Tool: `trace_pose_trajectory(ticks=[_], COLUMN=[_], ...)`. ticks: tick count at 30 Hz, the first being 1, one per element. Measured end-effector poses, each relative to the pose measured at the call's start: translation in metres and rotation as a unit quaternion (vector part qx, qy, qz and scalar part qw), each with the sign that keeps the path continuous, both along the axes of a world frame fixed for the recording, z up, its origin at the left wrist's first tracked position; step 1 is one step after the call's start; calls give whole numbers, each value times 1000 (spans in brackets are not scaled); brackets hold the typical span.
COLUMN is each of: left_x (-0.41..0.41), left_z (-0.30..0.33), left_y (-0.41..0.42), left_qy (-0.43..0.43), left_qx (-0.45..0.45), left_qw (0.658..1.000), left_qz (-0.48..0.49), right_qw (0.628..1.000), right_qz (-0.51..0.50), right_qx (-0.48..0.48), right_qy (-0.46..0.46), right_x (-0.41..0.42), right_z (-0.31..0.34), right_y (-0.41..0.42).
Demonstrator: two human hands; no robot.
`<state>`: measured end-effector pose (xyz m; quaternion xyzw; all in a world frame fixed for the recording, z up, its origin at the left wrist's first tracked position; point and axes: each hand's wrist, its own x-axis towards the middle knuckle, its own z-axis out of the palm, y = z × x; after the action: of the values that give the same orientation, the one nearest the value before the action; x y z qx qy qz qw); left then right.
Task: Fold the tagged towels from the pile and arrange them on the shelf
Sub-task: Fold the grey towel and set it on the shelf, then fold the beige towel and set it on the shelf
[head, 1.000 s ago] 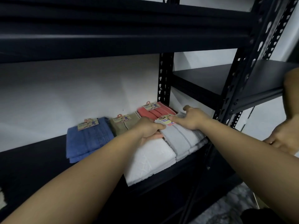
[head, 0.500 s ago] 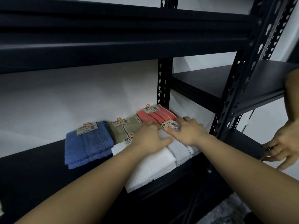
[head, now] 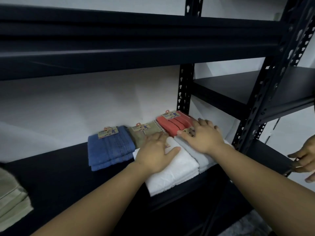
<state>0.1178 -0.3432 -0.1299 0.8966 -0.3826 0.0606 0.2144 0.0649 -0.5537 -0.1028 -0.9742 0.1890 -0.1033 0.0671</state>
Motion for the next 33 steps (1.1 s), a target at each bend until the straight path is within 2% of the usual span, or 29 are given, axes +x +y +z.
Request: trace_pose_trajectory(ticks=[7, 12, 15, 19, 22, 24, 26, 29, 33], left_x=[7, -6, -5, 1, 9, 14, 16, 13, 2], left_z=[-15, -30, -38, -40, -33, -31, -34, -39, -43], left_y=[143, 244, 295, 347, 376, 394, 405, 407, 396], left_qy=[0, -53, -80, -105, -53, 17, 96, 163, 155], left_qx=[-25, -31, 9, 90, 137, 166, 158, 133, 161], left_qw=[993, 983, 969, 936, 897, 870, 856, 855, 882], left_qz=[114, 173, 233, 325, 416, 463, 483, 475, 415], right_qw=[985, 944, 931, 919, 924, 925, 924, 925, 927], right_qz=[153, 284, 328, 370, 362, 362, 361, 354, 348], right_qx=[23, 105, 132, 137, 113, 102, 106, 115, 128], right_qy=[-81, -129, -93, 17, 52, 61, 68, 71, 64], right_x=[22, 13, 11, 9, 7, 8, 8, 8, 8], right_z=[-9, -28, -46, -71, -78, -80, -81, -83, -83], right_y=[128, 225, 268, 298, 304, 304, 303, 302, 302])
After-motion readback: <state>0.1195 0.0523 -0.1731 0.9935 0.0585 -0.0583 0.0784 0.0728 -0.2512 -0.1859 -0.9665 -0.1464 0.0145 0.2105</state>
